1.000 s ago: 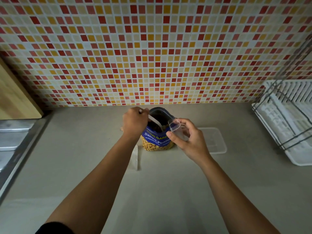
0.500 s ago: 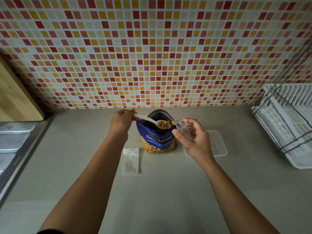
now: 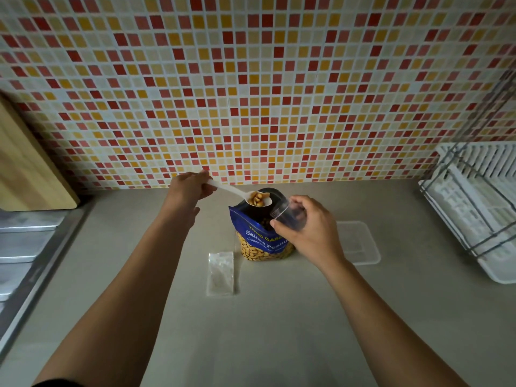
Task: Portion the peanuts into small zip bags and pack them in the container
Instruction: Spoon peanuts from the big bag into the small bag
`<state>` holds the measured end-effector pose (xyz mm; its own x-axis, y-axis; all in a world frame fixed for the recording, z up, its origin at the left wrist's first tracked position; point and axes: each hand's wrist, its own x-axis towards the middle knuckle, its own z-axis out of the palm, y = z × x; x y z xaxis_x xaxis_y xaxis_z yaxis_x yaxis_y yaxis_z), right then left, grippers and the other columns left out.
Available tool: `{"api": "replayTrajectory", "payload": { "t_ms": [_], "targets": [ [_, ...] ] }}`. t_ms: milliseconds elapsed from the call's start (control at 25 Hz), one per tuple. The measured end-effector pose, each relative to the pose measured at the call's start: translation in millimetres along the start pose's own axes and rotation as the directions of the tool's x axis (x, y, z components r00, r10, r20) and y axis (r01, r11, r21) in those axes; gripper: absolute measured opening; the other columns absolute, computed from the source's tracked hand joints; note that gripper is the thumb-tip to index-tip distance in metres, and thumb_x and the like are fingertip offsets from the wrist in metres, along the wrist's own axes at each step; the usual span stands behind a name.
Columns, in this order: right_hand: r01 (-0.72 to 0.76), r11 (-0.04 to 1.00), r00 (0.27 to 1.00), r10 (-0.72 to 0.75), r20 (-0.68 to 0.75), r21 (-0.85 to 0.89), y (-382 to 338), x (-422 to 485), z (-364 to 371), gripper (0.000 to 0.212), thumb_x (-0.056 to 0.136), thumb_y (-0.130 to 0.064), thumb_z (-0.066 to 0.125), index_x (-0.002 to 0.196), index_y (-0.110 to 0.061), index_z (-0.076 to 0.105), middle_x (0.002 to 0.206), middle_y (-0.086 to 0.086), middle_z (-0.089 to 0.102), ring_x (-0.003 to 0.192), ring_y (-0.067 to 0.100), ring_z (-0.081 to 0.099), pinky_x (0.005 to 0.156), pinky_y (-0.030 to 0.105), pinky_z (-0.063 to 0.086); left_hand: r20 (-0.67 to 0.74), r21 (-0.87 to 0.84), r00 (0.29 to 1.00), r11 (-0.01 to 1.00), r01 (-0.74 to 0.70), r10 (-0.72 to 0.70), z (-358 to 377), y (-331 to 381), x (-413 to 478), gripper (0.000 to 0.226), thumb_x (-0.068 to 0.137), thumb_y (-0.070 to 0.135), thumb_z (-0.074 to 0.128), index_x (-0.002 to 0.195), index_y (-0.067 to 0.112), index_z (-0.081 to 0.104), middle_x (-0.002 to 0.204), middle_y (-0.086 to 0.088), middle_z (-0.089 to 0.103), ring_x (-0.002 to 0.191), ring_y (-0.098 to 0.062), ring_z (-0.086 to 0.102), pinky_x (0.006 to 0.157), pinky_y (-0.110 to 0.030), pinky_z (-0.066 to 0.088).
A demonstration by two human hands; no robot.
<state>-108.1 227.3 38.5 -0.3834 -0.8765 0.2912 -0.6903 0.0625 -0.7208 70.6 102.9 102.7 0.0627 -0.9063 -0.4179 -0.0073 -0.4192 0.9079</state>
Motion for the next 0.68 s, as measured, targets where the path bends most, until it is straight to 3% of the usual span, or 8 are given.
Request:
{"api": "replayTrajectory", "payload": {
  "t_ms": [160,240,320,400,480,600,640,680],
  "targets": [
    [0.003,1.000,1.000,-0.003,-0.009,-0.004,-7.0,4.8,2.7,0.053,0.066,-0.046,0.078,0.107,-0.018,0.059,0.092,-0.012,0.058,0.078,0.005,0.055,0.063,0.012,0.042,0.036,0.058,0.999,0.997,-0.043,0.041,7.9,9.8,-8.0,0.013,0.092,0.026,0.057,0.101,0.018,0.054,0.096,0.003,0.065,0.081,-0.008,0.061,0.097,-0.042,0.039],
    [-0.007,1.000,1.000,0.007,-0.013,0.016,-8.4,5.5,3.8,0.052,0.066,-0.046,0.078,0.106,-0.020,0.059,0.091,-0.013,0.057,0.081,0.005,0.056,0.067,0.017,0.046,0.061,0.107,0.994,0.989,-0.097,0.091,13.0,15.0,-13.5,0.018,0.093,0.025,0.054,0.107,0.013,0.056,0.101,0.001,0.065,0.077,-0.007,0.061,0.079,-0.029,0.043],
    [-0.029,0.998,0.999,0.030,-0.021,0.051,-9.0,6.2,5.2,0.050,0.066,-0.047,0.078,0.105,-0.021,0.059,0.092,-0.013,0.058,0.084,0.006,0.057,0.071,0.022,0.049,0.090,0.179,0.981,0.966,-0.187,0.174,20.1,21.1,-17.5,0.020,0.094,0.024,0.052,0.107,0.010,0.058,0.101,-0.002,0.066,0.075,-0.006,0.061,0.060,-0.018,0.037],
    [-0.049,0.995,0.997,0.053,-0.050,0.089,-9.0,6.9,7.1,0.051,0.066,-0.047,0.078,0.105,-0.021,0.060,0.093,-0.013,0.059,0.085,0.007,0.058,0.072,0.020,0.048,0.140,0.282,0.943,0.901,-0.330,0.302,26.1,27.6,-23.8,0.021,0.095,0.025,0.051,0.101,0.009,0.062,0.097,-0.003,0.067,0.075,-0.007,0.060,0.057,-0.016,0.035],
    [-0.067,0.985,0.994,0.081,-0.079,0.160,-8.6,7.1,9.3,0.050,0.066,-0.045,0.079,0.106,-0.021,0.061,0.093,-0.013,0.061,0.084,0.006,0.059,0.070,0.014,0.044,0.275,0.402,0.820,0.715,-0.572,0.501,31.3,31.5,-35.1,0.022,0.095,0.027,0.050,0.093,0.010,0.064,0.088,-0.002,0.068,0.067,-0.004,0.057,0.056,-0.015,0.037],
    [-0.094,0.940,0.987,0.130,-0.090,0.327,-9.5,3.3,13.2,0.045,0.069,-0.041,0.079,0.105,-0.022,0.061,0.095,-0.008,0.067,0.085,0.007,0.063,0.071,0.015,0.049,0.534,0.455,0.473,0.232,-0.859,0.701,32.6,39.7,-56.7,0.025,0.094,0.027,0.051,0.091,0.008,0.067,0.079,0.000,0.068,0.055,-0.005,0.054,0.051,-0.013,0.038],
    [-0.101,0.923,0.985,0.145,-0.094,0.371,-9.4,1.8,14.1,0.043,0.069,-0.039,0.079,0.104,-0.022,0.061,0.096,-0.007,0.068,0.086,0.006,0.064,0.070,0.016,0.051,0.537,0.453,0.427,0.179,-0.874,0.728,30.4,44.2,-58.8,0.025,0.094,0.027,0.051,0.093,0.008,0.067,0.080,-0.001,0.069,0.055,-0.008,0.056,0.051,-0.015,0.040],
    [-0.108,0.910,0.982,0.159,-0.098,0.400,-9.4,0.2,14.1,0.042,0.070,-0.038,0.079,0.104,-0.022,0.061,0.097,-0.006,0.068,0.087,0.004,0.064,0.069,0.014,0.051,0.480,0.461,0.448,0.218,-0.860,0.754,26.0,48.2,-57.2,0.024,0.094,0.027,0.051,0.095,0.008,0.067,0.082,-0.001,0.069,0.057,-0.010,0.057,0.050,-0.015,0.042]
  ]
}}
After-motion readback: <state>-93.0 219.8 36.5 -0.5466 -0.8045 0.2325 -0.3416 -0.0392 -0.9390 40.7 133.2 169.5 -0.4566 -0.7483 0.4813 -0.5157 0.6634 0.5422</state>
